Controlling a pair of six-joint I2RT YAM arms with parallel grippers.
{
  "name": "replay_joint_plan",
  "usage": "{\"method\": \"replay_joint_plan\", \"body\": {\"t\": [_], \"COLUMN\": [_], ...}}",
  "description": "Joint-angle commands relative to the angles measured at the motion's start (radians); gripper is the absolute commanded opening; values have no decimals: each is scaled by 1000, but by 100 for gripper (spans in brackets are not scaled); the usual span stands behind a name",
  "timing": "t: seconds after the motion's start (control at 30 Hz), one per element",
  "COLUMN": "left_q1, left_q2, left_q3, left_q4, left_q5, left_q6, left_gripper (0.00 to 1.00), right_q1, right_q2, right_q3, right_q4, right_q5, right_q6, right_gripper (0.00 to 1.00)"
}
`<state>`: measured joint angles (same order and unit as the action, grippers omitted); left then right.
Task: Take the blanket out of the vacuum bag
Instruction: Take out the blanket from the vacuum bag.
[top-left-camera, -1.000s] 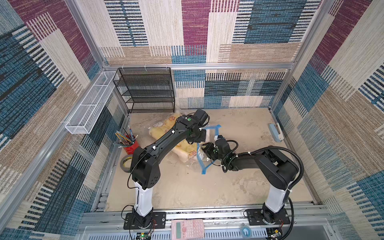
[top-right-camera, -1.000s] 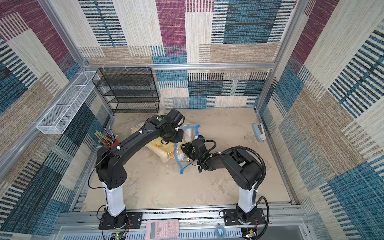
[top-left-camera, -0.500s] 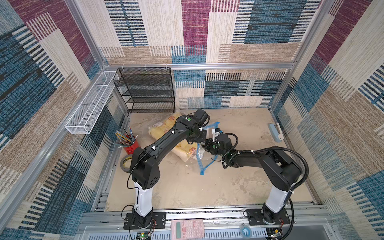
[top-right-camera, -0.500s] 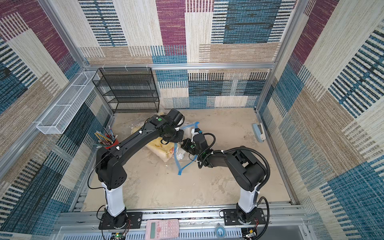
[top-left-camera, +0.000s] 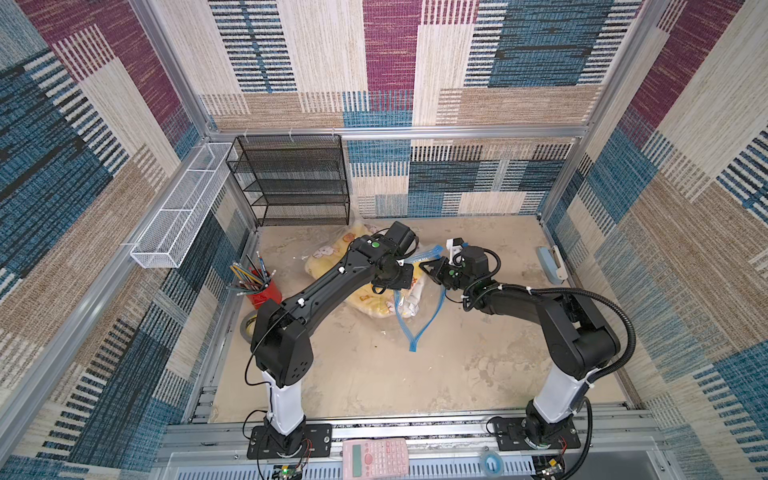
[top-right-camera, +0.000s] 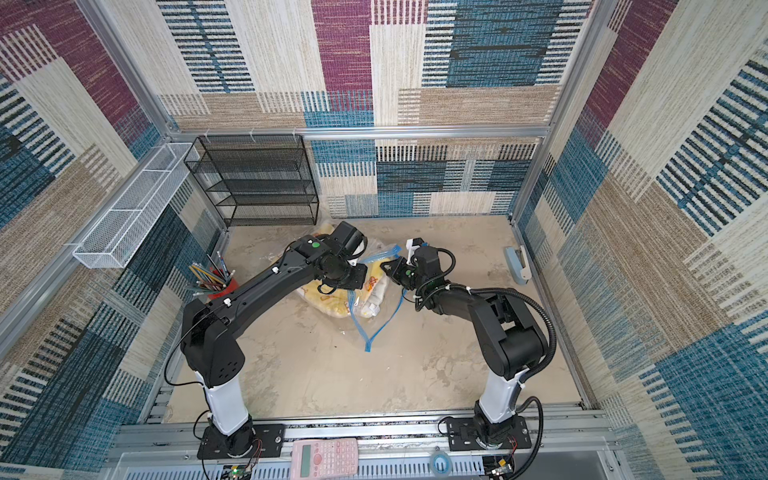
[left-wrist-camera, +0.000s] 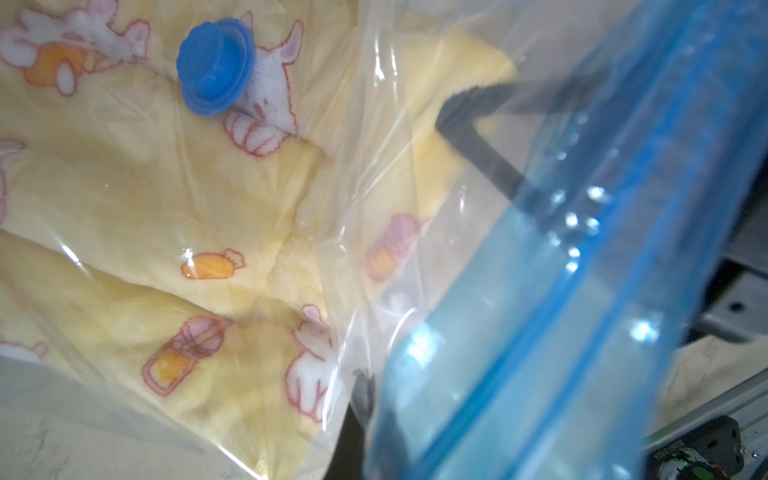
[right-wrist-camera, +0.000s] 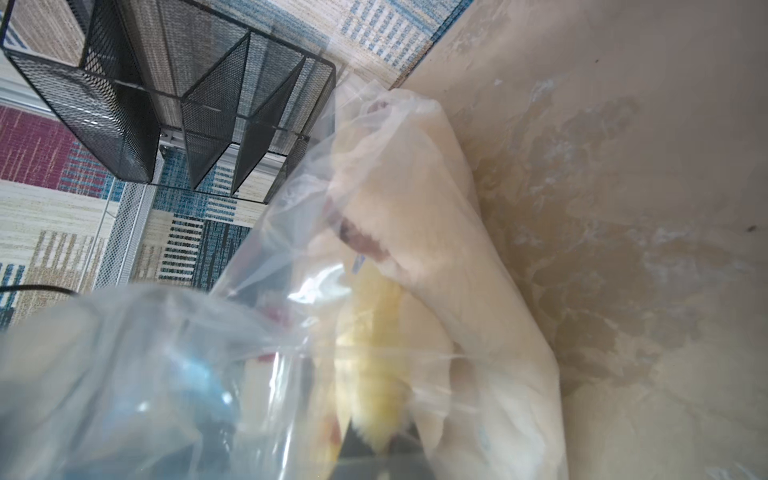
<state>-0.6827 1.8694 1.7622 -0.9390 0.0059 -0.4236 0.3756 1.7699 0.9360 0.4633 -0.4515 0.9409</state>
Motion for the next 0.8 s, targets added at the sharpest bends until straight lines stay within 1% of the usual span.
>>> {"method": "replay_joint_plan", "body": {"t": [0.0,0.03,0.07,0.1,0.13,0.17,0.2,0.27,0.37,0.47,0.6,0.7,0.77], "left_q1": [0,0,1,0,0,0,0,0,0,0,0,1,0], "left_q2": [-5,-3,-1,-1,-2,-3,-5,-7,-3,1,-6,-5,-3], "left_q3": [-9,-9,-10,-8,-6,-6,-6,-6,-6,-4,-6,-6,-4], "left_q4": [-23,-24,-24,-23,-23,-23,-23,-22,-23,-24,-22,-23,-23], "left_q5": [12,18,22,23,23,24,25,22,25,37,36,29,35], "left_q6": [10,8,8,7,6,7,5,5,3,1,-2,-3,-1], "left_gripper": [0,0,0,0,0,0,0,0,0,0,0,0,0], "right_q1": [-20,-24,-24,-22,-21,-19,-14,6,53,105,197,238,255], "right_q2": [-24,-33,-38,-39,-40,-38,-38,-43,-63,-72,-99,-96,-74], "right_q3": [-2,-10,-17,-25,-41,-54,-70,-88,-105,-132,-202,-232,-225], "right_q4": [-2,-3,-4,7,33,56,72,79,42,33,64,97,113], "right_q5": [-28,-16,-7,-12,-28,-43,-56,-51,16,57,159,221,231], "right_q6": [-27,-27,-26,-16,3,28,50,65,59,86,176,228,237], "right_gripper": [0,0,2,10,25,35,42,48,54,54,55,55,55]}}
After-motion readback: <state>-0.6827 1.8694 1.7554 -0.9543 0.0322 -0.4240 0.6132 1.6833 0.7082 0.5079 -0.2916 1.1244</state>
